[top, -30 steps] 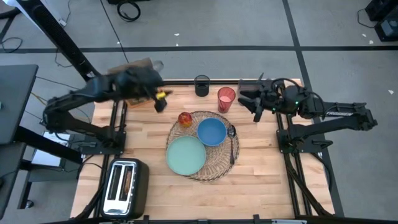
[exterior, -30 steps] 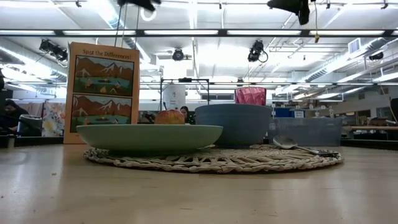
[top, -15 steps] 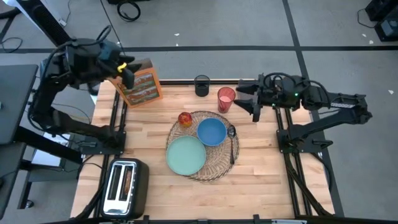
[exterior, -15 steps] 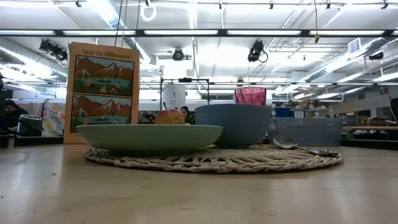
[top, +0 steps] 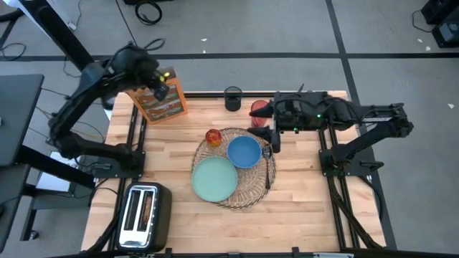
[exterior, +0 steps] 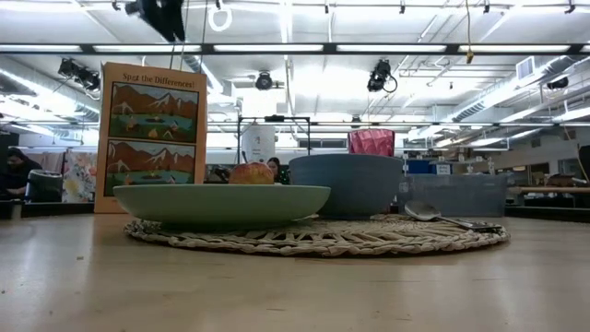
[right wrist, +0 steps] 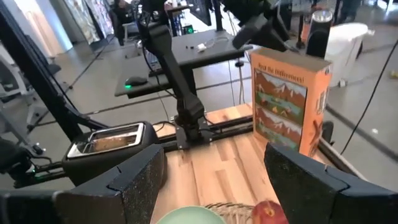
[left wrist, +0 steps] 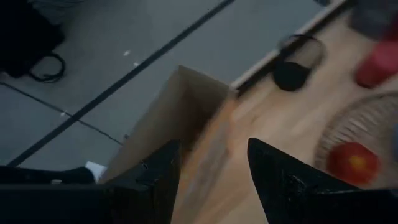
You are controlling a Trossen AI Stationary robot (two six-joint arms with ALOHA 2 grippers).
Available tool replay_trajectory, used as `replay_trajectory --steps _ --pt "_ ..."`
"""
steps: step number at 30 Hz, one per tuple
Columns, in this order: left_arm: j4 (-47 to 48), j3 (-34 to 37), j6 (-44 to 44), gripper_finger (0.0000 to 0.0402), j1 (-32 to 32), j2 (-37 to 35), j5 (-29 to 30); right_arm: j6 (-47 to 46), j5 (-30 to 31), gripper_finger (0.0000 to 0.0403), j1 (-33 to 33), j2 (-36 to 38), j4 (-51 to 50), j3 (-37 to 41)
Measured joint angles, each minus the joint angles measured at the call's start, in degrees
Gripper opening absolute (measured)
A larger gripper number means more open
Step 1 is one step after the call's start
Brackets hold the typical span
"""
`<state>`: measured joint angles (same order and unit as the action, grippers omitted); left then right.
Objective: Arrange a breakfast setting
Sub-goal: Pour the cereal from the orange cereal box into the blue bowl
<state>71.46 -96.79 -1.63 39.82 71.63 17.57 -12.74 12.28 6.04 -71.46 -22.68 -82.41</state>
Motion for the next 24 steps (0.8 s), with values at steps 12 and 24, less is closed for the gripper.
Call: replay_trajectory --steps 12,24 --pt "0.0 1.5 9.6 0.0192 7.7 7.5 -6.1 -5.8 -1.8 0.0284 1.1 -0.3 -0.2 0.0" --pt "11.9 1.6 11.6 0.0192 9.9 9.5 -8.4 -6.1 -1.9 0.0284 0.5 -0.3 -0.2 0.0"
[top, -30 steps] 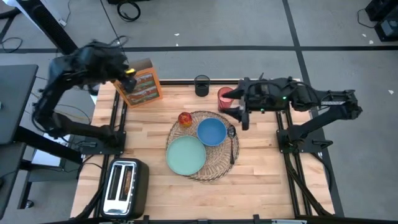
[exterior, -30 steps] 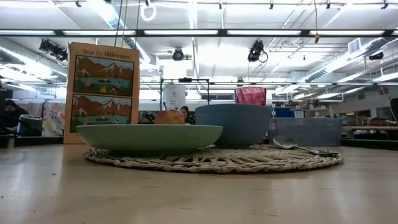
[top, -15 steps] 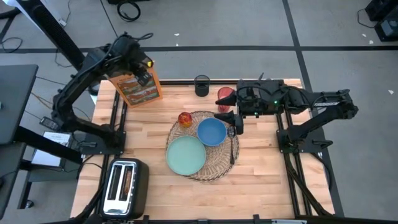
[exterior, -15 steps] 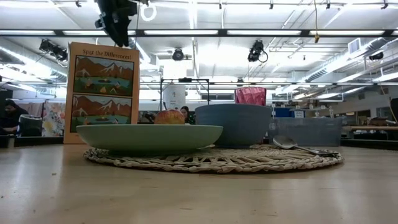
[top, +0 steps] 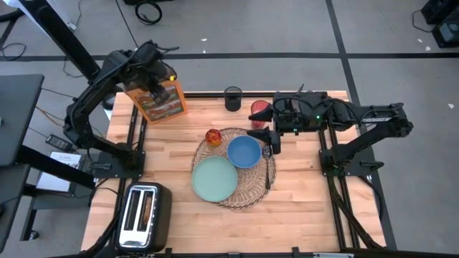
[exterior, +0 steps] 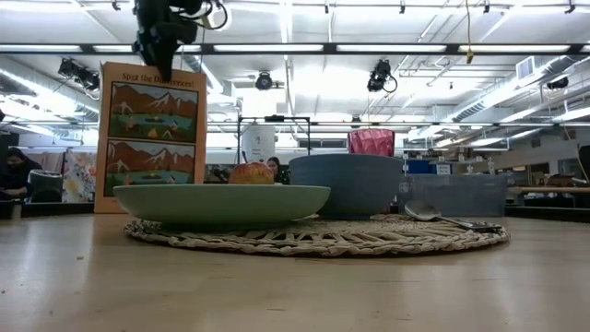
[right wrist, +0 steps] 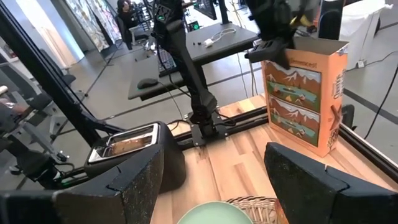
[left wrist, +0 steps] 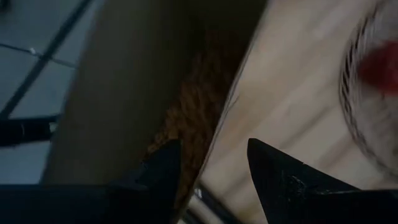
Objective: Arrange a breakfast setting
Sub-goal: Pour the cereal from the orange cereal box into the blue bowl
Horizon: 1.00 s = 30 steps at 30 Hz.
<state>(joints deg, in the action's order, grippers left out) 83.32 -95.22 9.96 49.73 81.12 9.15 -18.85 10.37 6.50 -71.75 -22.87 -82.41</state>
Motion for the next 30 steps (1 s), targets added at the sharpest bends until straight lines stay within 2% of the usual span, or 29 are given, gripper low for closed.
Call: replay_trajectory --steps 7,17,25,30 --pt "2.0 0.0 2.3 0.0192 0.0 0.0 0.2 1.2 -1.4 0.0294 -1.8 0.0 -1.3 0.0" --pt "1.7 0.0 16.5 0.0189 0.3 0.9 0.2 2.6 -4.7 0.0319 -2.1 0.0 -2.7 0.0" --pt "3.9 0.0 20.9 0.0166 2.3 3.5 0.0 4.1 -4.7 0.0321 -1.8 0.0 -7.8 0.0" --pt "4.5 0.0 23.4 0.0129 2.6 5.5 1.4 6.6 -4.4 0.0317 -1.8 0.0 -7.8 0.0"
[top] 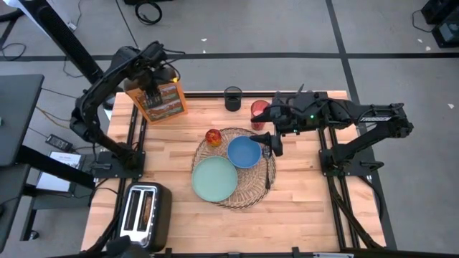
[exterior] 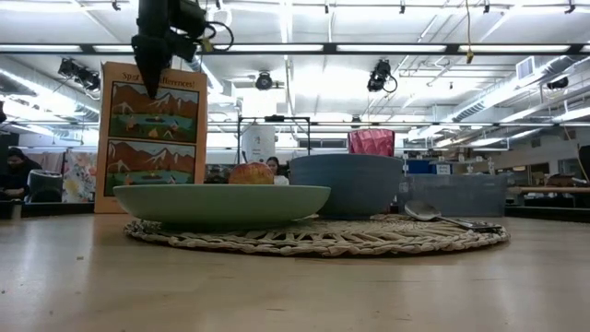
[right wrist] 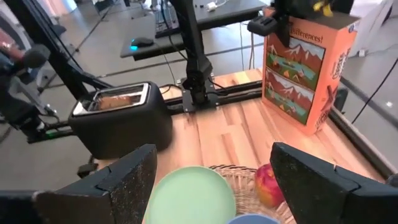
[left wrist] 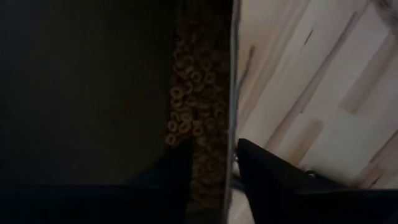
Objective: Arrange a breakfast setting
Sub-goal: Pour the cereal from the orange cereal box into the blue bowl
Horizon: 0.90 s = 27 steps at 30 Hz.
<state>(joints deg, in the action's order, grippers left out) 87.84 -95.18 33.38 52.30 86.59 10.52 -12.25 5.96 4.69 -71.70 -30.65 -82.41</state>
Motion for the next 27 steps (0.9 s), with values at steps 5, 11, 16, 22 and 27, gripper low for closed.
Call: replay_trajectory --steps 5,11,16,22,27 --pt "0.0 0.0 1.8 0.0039 -1.2 1.0 1.3 4.1 1.4 0.0308 -0.8 0.0 0.0 0.0" --pt "1.2 0.0 1.6 0.0007 -1.5 -0.4 1.3 8.3 4.0 0.0296 -3.0 0.1 1.2 0.0" --pt "2.5 -3.1 0.3 0.0004 -3.3 -2.9 1.4 9.4 4.0 0.0291 -6.0 -0.2 1.0 0.0" --pt "2.2 -9.3 -2.0 0.0002 -6.9 -5.3 1.2 12.5 1.7 0.0302 -10.0 -2.1 2.7 1.3" --pt "2.4 -14.5 -4.9 0.0002 -12.3 -6.1 1.7 13.2 1.1 0.0328 -12.8 -5.5 7.0 1.5"
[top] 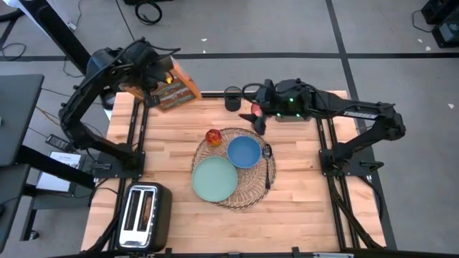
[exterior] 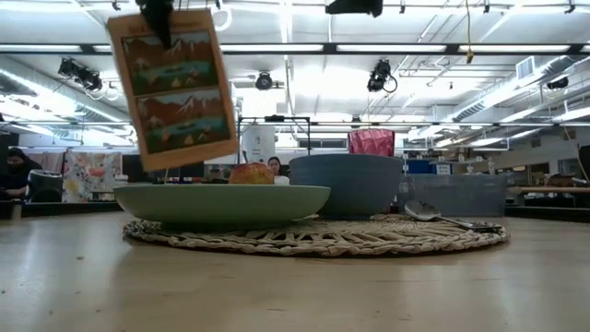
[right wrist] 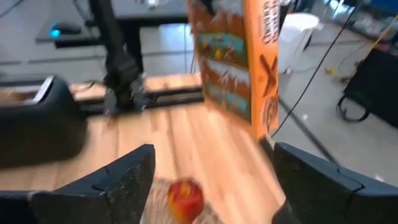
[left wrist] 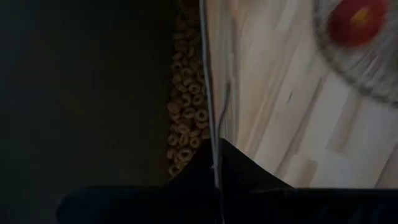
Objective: Arrange a breakfast setting
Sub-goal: Pour the cereal from the orange cereal box into the blue bowl
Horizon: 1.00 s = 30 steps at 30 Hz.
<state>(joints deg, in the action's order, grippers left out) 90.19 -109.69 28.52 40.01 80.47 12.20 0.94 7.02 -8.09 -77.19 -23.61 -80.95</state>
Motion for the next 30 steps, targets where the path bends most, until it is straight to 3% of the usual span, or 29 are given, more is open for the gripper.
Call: replay_trajectory --steps 9,18,30 --pt "0.1 -6.9 -3.4 0.0001 -9.3 -1.6 -0.7 1.7 -7.2 0.0396 -3.3 -6.9 10.2 0.0" --pt "-0.1 -7.1 -7.8 0.0001 -17.4 -3.3 -0.2 2.3 -11.3 0.0398 -5.5 -13.0 17.2 0.0" --pt "-0.1 -7.1 -11.0 0.0 -24.3 -3.7 -0.2 2.3 -14.0 0.0397 -6.8 -16.1 18.5 0.0"
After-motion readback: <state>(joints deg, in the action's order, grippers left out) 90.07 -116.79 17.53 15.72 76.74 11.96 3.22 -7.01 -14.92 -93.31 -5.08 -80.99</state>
